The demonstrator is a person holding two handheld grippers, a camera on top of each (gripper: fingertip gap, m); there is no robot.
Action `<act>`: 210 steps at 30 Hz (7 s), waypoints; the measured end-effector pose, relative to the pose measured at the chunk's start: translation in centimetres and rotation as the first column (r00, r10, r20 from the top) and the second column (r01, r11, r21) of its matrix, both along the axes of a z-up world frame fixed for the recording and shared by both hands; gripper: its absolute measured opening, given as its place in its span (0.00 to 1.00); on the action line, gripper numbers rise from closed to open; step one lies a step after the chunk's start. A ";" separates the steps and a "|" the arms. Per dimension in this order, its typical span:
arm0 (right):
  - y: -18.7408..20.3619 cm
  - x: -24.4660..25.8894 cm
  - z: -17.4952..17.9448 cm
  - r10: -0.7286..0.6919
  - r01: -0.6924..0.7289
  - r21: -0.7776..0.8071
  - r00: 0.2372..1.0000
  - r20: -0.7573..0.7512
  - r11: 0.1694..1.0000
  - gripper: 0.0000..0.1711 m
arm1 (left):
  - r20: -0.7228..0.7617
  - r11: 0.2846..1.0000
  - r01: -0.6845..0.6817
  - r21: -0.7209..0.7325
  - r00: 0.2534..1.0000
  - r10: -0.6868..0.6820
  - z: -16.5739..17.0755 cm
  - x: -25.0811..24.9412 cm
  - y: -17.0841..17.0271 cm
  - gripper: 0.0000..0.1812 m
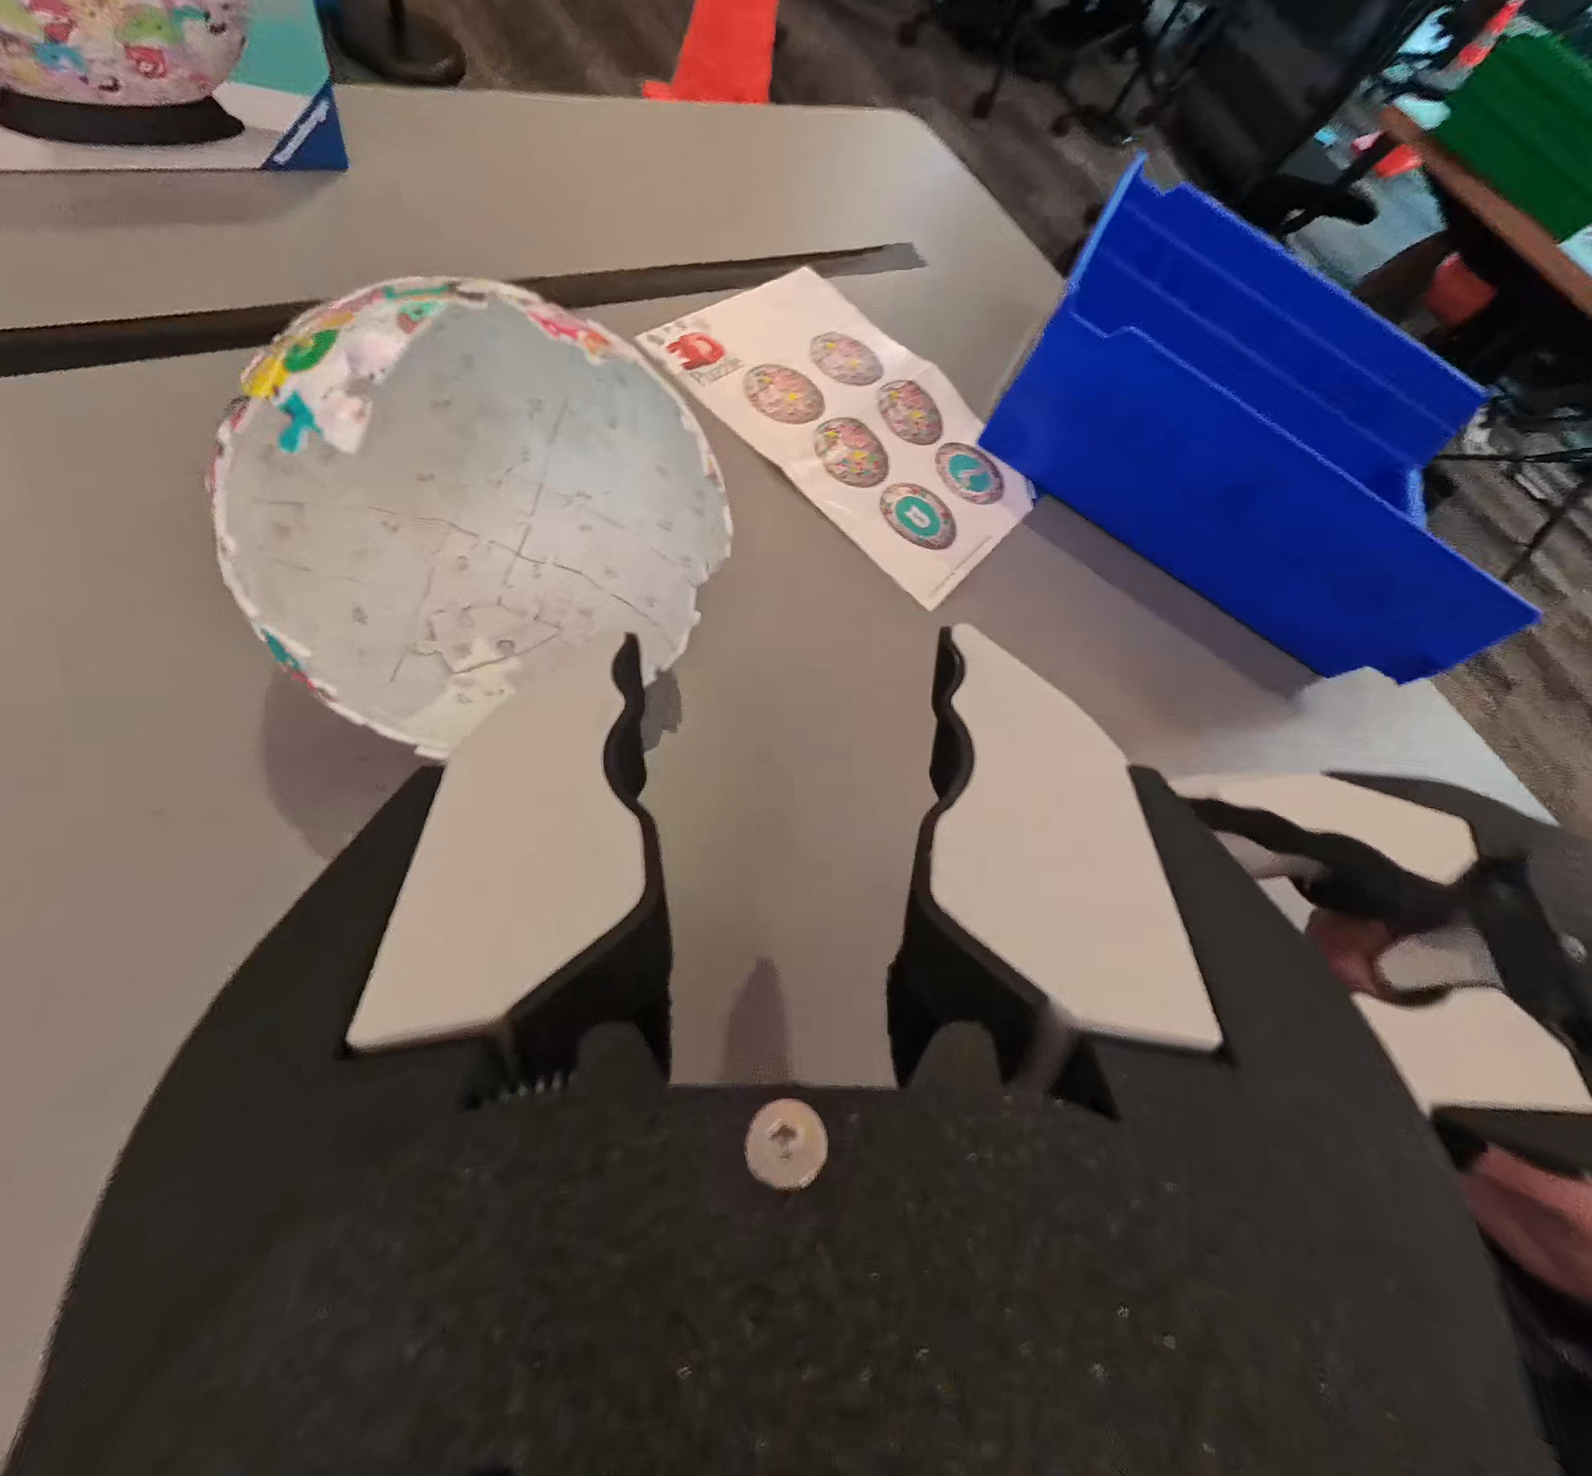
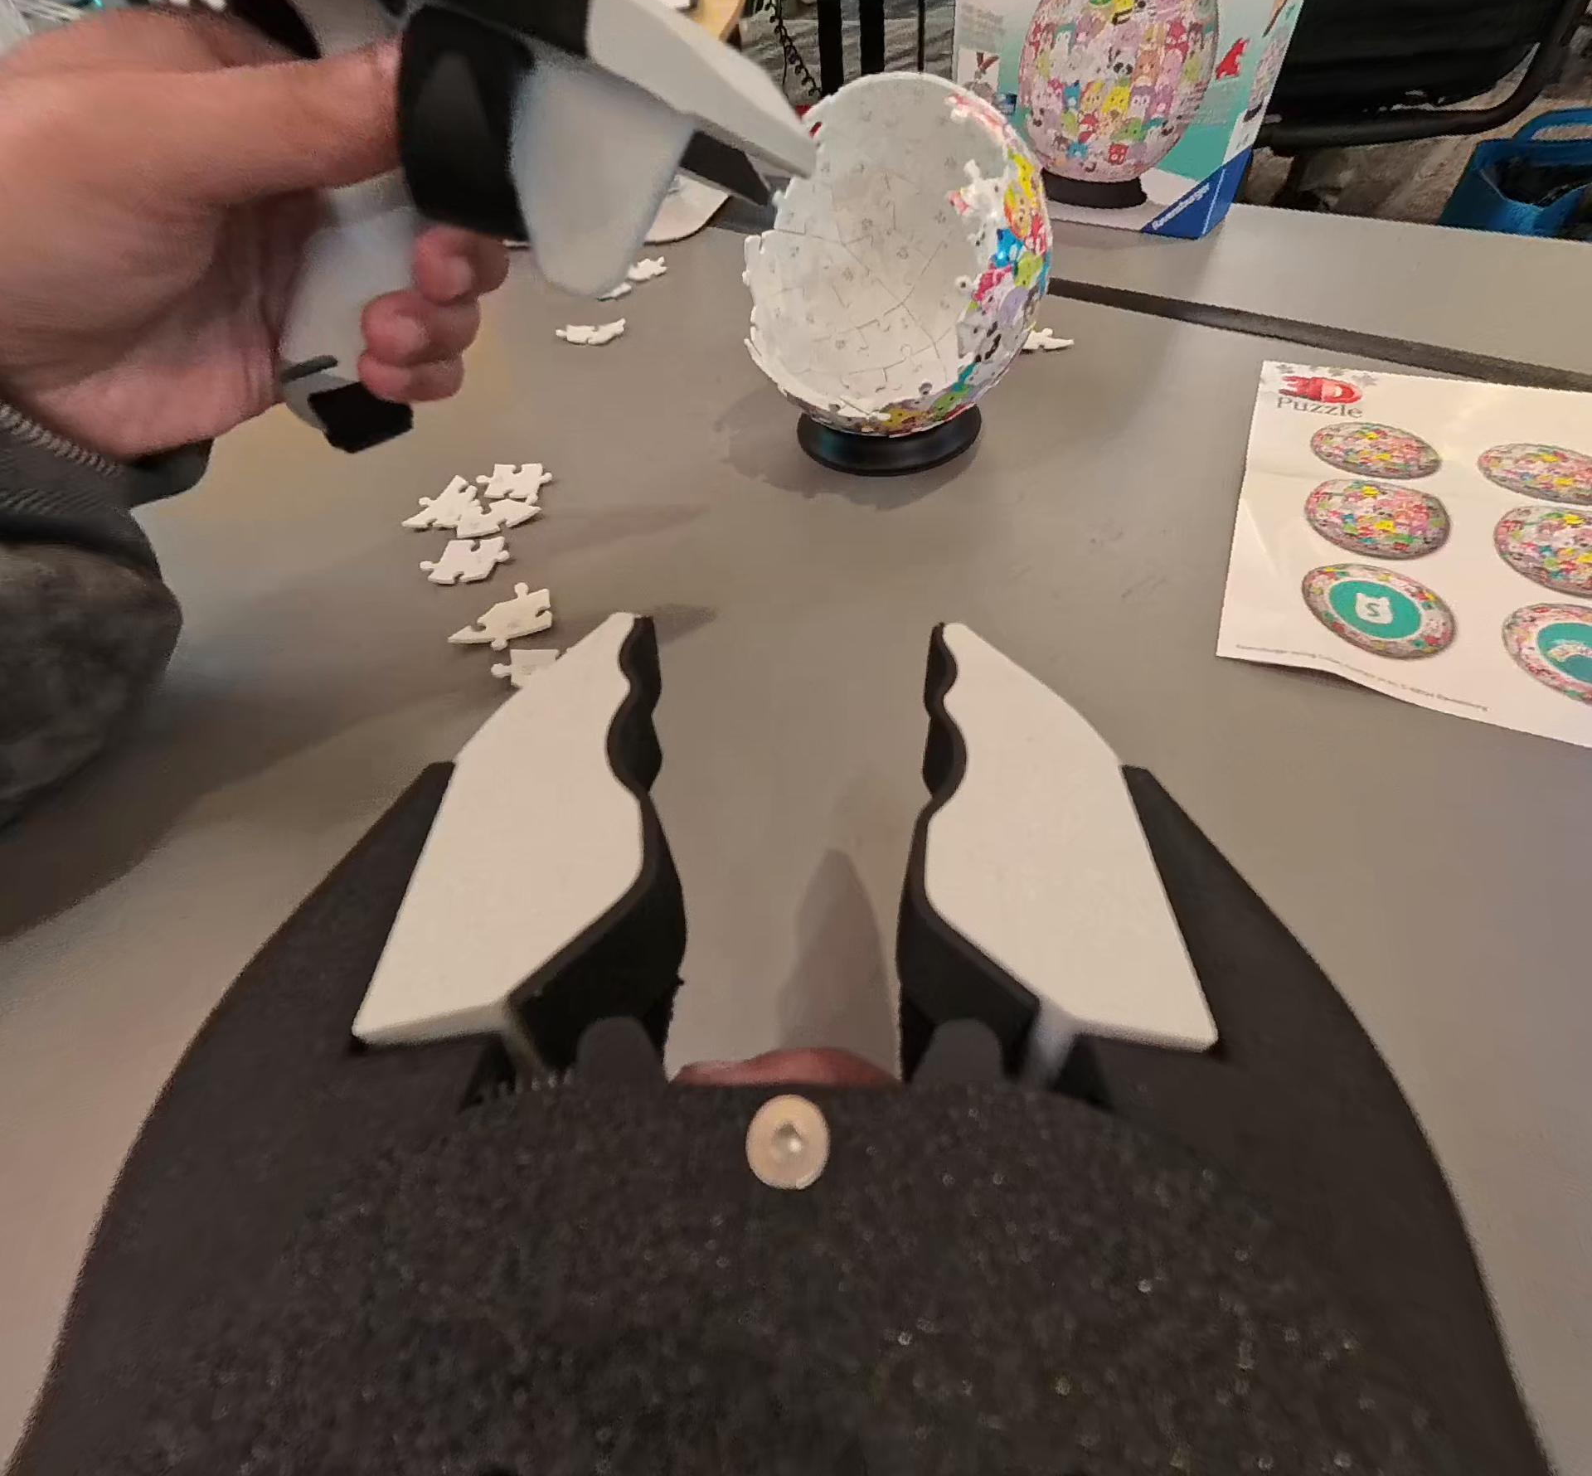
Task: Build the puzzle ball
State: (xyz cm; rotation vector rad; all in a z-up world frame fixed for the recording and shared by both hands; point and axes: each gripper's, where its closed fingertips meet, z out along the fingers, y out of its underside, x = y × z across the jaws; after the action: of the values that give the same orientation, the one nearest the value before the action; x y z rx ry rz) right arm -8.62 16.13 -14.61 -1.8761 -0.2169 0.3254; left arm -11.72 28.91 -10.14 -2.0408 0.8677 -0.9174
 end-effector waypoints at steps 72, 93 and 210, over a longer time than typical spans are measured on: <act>-0.8 0.0 -0.5 0.050 -0.056 -0.050 0.994 -0.102 0.997 0.34 | -0.792 0.968 -0.243 -0.065 0.602 0.098 -11.7 0.1 8.1 0.16; -0.8 -0.6 -0.9 0.068 -0.073 -0.069 0.995 -0.077 0.995 0.34 | -0.766 0.962 -0.269 -0.044 0.627 0.141 -11.0 -0.4 8.1 0.26; 3.4 1.9 -1.5 0.099 -0.078 -0.099 0.969 0.228 0.992 0.32 | 0.119 0.978 0.126 0.165 0.982 -0.146 -5.6 -9.7 15.8 0.22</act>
State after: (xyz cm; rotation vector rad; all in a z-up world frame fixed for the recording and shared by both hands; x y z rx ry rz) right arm -6.72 19.55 -16.14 -1.9960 -0.4530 0.1765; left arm -21.40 44.66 -15.72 -1.7844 0.9853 -1.0117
